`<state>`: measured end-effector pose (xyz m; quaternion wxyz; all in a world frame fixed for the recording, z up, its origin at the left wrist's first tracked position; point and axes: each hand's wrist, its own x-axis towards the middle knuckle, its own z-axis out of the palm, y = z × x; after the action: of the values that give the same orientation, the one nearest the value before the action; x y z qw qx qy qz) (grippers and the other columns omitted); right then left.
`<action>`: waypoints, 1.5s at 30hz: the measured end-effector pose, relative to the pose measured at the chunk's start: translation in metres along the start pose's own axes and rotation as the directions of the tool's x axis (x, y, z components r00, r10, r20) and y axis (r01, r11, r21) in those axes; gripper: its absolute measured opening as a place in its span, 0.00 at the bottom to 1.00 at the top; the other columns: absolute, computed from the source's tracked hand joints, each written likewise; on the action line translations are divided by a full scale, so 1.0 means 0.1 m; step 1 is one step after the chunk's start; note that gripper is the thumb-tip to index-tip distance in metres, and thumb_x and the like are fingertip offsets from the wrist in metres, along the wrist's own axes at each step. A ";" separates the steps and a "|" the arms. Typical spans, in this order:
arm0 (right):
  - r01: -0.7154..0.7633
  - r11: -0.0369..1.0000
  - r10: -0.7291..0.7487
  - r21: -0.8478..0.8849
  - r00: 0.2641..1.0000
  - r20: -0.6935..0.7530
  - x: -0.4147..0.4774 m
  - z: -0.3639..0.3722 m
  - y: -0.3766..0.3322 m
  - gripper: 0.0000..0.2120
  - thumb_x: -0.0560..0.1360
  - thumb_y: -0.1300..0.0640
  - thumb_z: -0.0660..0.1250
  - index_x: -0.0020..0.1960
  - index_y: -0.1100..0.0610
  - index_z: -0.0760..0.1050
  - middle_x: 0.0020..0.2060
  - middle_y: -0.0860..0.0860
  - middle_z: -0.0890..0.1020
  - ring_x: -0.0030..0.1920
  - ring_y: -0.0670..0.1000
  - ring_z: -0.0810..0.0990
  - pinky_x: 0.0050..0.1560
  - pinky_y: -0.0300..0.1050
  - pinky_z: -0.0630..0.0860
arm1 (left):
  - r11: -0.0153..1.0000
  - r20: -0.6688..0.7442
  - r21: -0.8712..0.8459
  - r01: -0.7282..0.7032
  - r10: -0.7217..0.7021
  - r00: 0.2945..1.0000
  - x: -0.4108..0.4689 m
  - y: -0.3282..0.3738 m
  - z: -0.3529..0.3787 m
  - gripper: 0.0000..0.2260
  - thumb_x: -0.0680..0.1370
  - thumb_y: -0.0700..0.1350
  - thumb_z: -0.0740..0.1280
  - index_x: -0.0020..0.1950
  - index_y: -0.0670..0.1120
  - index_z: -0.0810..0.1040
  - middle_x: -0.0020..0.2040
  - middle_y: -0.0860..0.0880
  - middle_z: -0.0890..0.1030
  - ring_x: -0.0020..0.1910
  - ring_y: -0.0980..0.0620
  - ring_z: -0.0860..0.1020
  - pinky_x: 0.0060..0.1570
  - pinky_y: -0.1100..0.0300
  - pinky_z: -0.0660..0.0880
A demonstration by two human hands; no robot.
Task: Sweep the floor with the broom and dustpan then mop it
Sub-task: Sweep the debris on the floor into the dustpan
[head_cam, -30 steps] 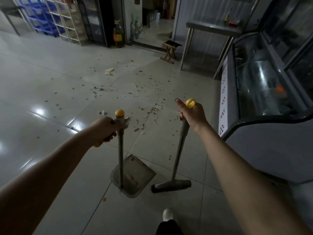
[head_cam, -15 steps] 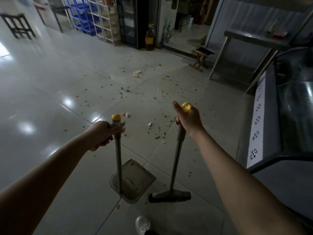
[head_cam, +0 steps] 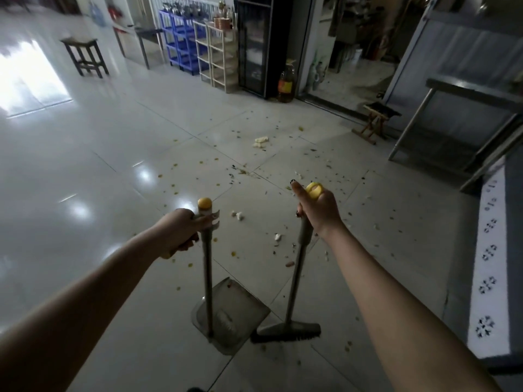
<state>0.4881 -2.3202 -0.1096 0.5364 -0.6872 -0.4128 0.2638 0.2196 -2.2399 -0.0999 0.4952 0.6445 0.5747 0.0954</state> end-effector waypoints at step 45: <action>-0.228 0.955 0.283 -0.190 0.893 0.349 5.06 1.62 0.47 0.15 0.73 0.52 0.70 0.32 0.51 0.68 0.32 0.48 0.84 0.43 0.49 0.83 0.53 0.47 0.75 | 0.954 0.100 0.264 0.141 -0.173 0.980 5.30 1.46 -1.61 0.15 0.78 0.50 0.63 0.38 0.41 0.71 0.30 0.45 0.71 0.22 0.53 0.67 0.16 0.66 0.64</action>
<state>0.6344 -1.8097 -0.1601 0.3580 -0.7099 -0.4308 0.4270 0.3728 -1.6895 -0.1479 0.4482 0.6598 0.6003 -0.0587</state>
